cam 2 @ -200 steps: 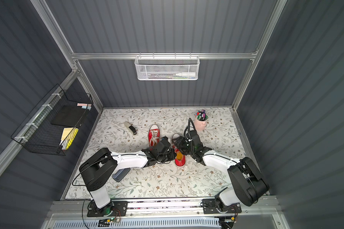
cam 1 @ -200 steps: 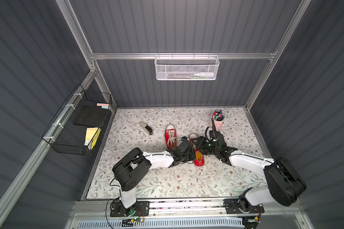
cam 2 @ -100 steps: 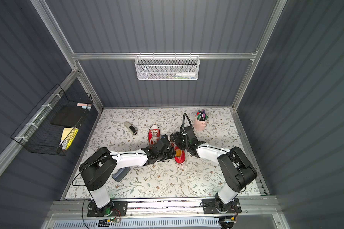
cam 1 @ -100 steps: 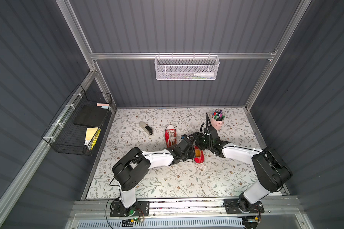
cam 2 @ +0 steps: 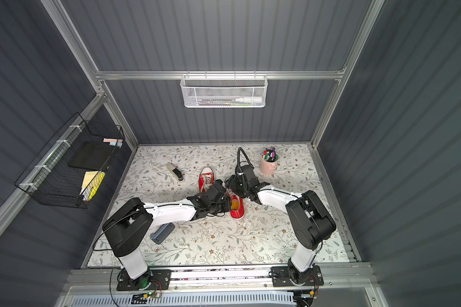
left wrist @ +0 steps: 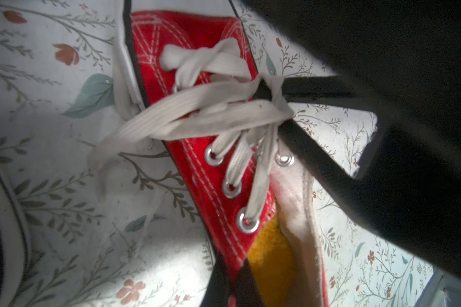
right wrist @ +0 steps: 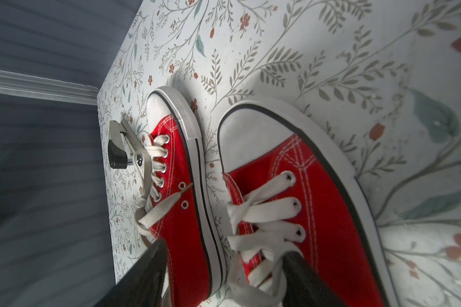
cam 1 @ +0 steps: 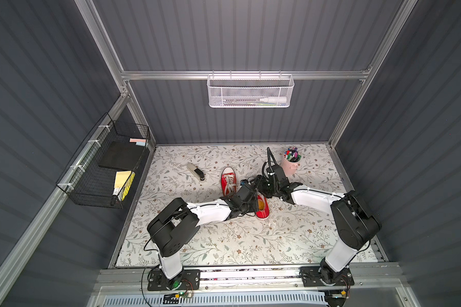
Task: Remove the insole from the shoe
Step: Untie the shoelace on the shoe.
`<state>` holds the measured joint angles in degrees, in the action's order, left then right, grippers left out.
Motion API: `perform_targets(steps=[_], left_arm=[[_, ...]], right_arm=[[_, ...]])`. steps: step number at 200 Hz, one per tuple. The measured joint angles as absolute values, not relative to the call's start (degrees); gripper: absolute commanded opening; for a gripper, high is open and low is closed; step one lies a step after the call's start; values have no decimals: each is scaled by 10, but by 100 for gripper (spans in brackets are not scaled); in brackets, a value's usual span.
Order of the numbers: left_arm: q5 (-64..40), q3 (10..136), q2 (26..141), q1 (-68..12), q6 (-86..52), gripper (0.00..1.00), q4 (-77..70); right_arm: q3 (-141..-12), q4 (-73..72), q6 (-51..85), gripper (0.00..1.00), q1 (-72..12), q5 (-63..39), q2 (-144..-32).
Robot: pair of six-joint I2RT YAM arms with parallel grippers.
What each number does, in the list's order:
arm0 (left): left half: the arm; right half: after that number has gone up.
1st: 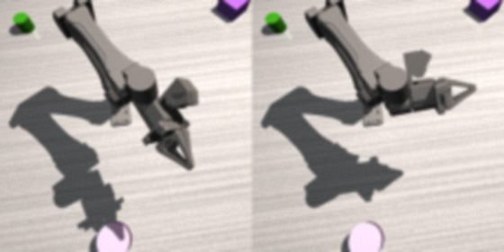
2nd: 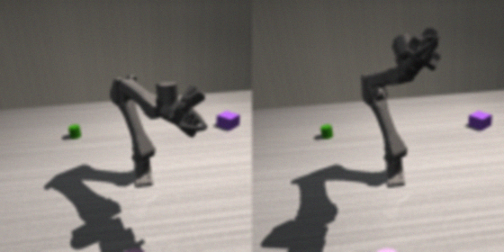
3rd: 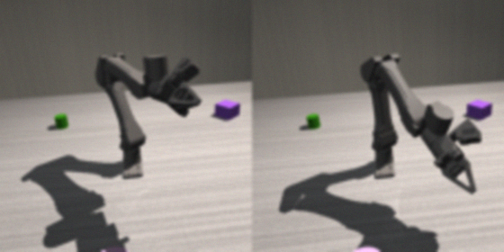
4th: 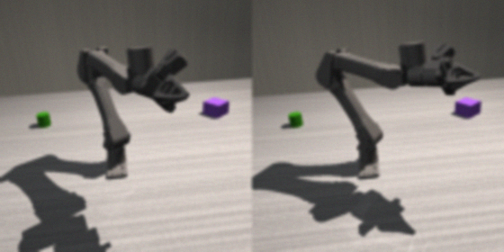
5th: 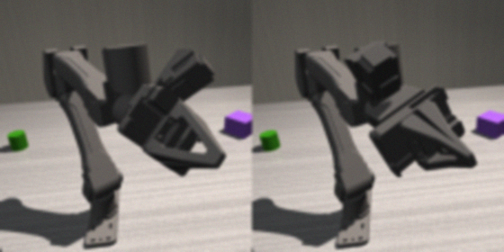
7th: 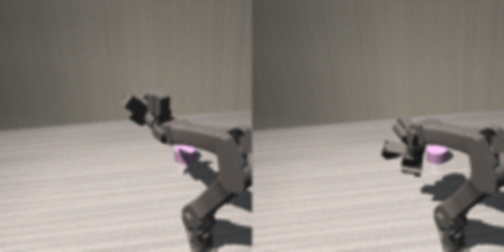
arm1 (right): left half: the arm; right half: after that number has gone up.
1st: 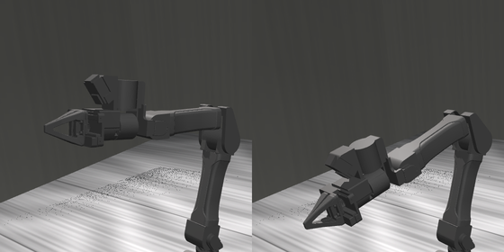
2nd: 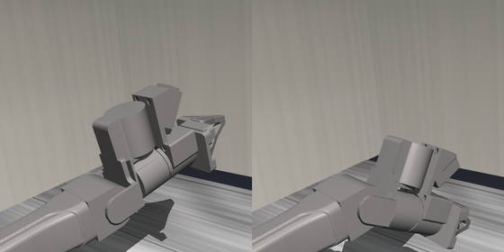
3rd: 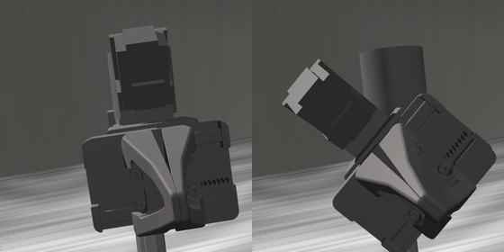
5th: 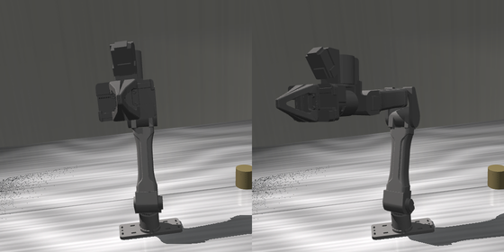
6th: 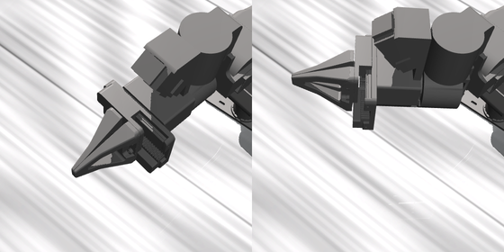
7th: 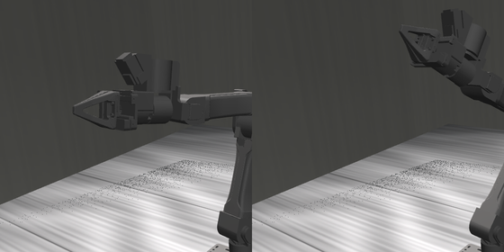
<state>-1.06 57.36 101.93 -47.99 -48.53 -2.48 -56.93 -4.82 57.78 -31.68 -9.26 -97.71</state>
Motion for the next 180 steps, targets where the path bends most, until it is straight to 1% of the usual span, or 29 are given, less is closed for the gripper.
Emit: perform_targets(steps=[46,69,103,149,180], left_arm=[[-20,574,1019,-486,-488,1,-15],[-28,574,1019,-487,-494,1,-15],[-32,574,1020,-486,-503,1,-16],[-50,578,1027,-482,-505,0,-16],[-65,590,1027,-476,-496,0,-5]], right_arm=[[-516,-48,579,66,-316,-126,-913],[-494,-62,583,66,-315,-139,-899],[-489,-87,594,67,-313,-150,-907],[-492,-135,611,69,-306,-158,-947],[-511,-130,593,69,-306,-132,-962]])
